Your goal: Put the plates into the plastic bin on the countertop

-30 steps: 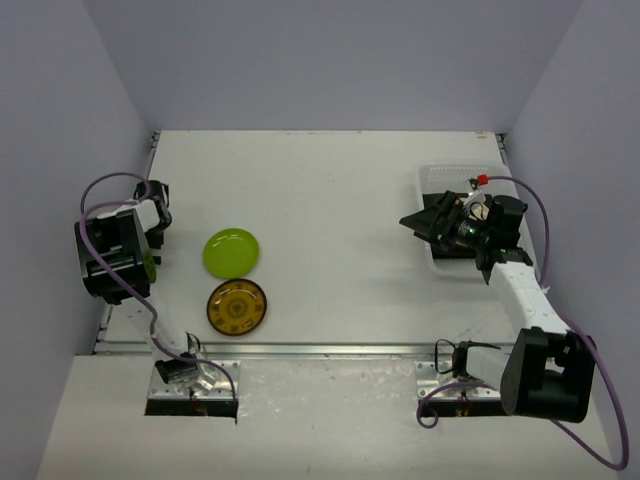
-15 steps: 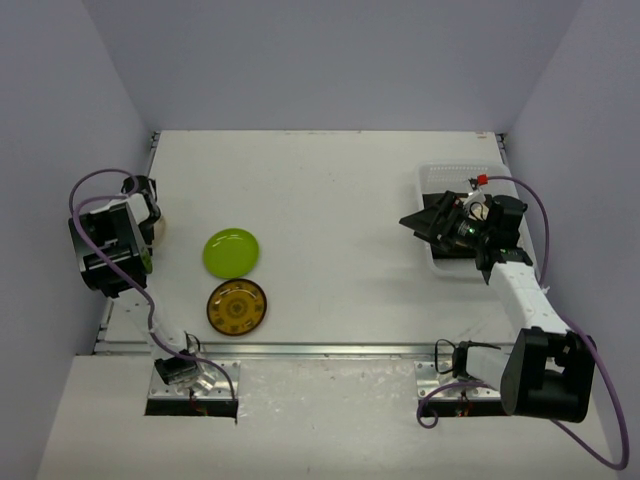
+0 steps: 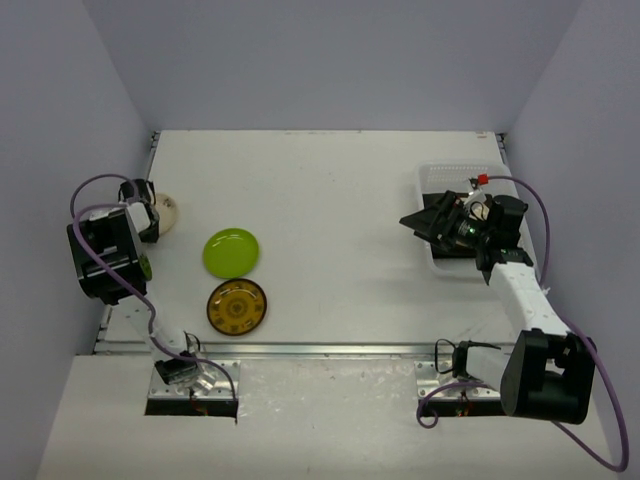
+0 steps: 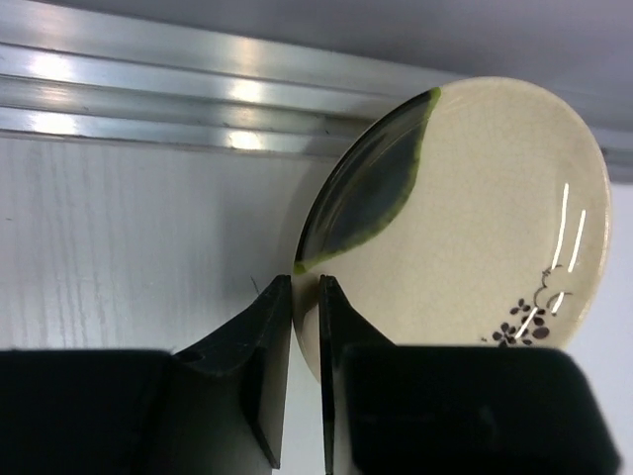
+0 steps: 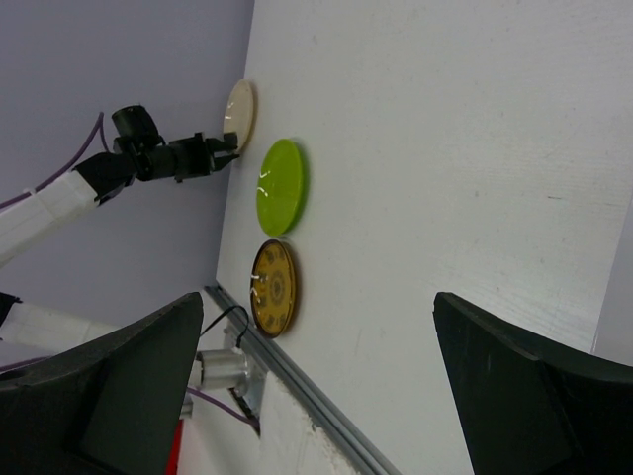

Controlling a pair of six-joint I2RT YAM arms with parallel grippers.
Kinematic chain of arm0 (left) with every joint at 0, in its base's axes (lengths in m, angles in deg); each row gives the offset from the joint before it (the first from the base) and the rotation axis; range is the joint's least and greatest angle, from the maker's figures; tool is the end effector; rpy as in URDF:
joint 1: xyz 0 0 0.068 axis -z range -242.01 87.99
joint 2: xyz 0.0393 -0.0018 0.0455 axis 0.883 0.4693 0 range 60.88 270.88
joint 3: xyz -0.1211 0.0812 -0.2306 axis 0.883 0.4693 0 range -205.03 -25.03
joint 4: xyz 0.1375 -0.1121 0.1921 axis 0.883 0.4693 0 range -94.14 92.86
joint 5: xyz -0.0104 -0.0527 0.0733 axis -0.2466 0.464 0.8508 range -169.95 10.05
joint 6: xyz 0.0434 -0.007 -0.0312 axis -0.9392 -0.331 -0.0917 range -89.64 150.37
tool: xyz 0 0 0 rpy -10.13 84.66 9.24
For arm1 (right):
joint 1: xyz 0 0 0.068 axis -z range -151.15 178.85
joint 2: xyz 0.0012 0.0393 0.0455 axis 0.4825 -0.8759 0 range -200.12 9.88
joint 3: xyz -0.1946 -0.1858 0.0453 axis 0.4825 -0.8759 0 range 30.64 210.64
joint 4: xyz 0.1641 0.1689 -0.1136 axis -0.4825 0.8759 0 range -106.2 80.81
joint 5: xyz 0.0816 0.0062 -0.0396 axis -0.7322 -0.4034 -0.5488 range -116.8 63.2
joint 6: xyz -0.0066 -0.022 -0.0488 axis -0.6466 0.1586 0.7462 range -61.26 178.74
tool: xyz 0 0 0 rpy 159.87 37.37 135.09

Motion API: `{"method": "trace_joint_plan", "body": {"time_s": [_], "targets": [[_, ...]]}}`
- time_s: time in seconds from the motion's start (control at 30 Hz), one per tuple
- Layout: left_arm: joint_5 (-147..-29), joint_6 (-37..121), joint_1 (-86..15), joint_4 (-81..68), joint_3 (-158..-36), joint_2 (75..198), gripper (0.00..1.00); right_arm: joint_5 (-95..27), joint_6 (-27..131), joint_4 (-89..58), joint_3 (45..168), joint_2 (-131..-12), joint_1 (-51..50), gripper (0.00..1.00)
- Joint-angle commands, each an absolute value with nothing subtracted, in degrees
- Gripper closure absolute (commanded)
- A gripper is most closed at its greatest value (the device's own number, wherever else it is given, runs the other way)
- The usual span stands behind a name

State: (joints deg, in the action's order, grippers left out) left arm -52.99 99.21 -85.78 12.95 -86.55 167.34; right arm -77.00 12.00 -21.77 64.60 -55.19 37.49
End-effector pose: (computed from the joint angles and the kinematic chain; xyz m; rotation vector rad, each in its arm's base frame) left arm 0.3232 0.1599 0.1427 -1.9110 1.6193 0.3149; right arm 0.2382 -0.0087 0.2360 0.4052 2.0398 1.2934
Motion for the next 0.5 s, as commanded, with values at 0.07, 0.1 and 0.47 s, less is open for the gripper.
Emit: {"method": "trace_joint_plan", "body": {"time_s": [0.07, 0.1, 0.47], "targets": [[-67.42, 89.38, -85.59, -9.27, -70.63, 151.72, 1.00, -79.23, 11.11, -25.20, 65.01, -53.62, 37.75, 0.01], [-69.01, 88.72, -85.41, -12.19, -68.79, 149.20, 1.00, -79.81, 10.41, -26.25, 64.78, -53.74, 37.81, 0.01], [-86.51, 84.61, -80.38, -24.41, -61.97, 138.11, 1.00, -91.05, -1.88, -47.72, 61.95, -59.23, 36.28, 0.01]]}}
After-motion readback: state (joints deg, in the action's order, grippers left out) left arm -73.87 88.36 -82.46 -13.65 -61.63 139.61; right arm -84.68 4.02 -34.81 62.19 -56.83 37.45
